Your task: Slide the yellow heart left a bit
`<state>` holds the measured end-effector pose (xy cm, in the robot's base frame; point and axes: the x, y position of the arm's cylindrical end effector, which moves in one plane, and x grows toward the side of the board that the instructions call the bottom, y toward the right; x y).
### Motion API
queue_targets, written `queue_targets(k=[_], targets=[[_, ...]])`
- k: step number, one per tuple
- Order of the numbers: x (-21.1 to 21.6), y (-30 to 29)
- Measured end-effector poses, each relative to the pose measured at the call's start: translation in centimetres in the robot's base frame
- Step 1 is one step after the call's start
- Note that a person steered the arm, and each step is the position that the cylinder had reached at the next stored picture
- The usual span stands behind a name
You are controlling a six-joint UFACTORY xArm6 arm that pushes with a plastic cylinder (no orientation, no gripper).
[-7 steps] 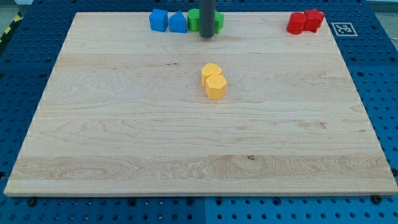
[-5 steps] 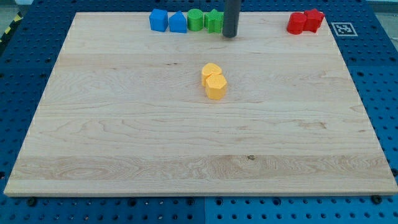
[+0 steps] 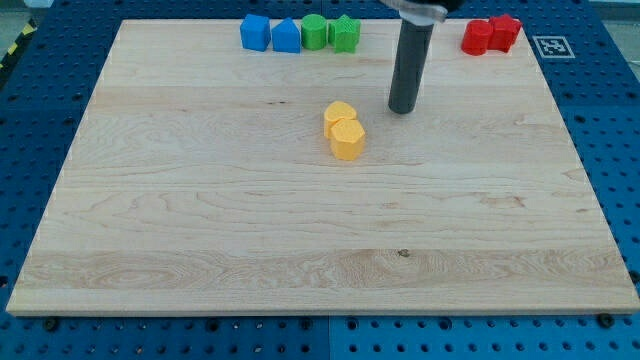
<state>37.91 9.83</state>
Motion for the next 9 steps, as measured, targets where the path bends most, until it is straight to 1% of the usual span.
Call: queue_targets(k=[1,2,3,5,7,9], targets=[[0.8,-0.1],[2.0,-2.5],[2.0,-2.8],[0.9,-6.5],[1.3,-10.3],[1.2,-12.5]])
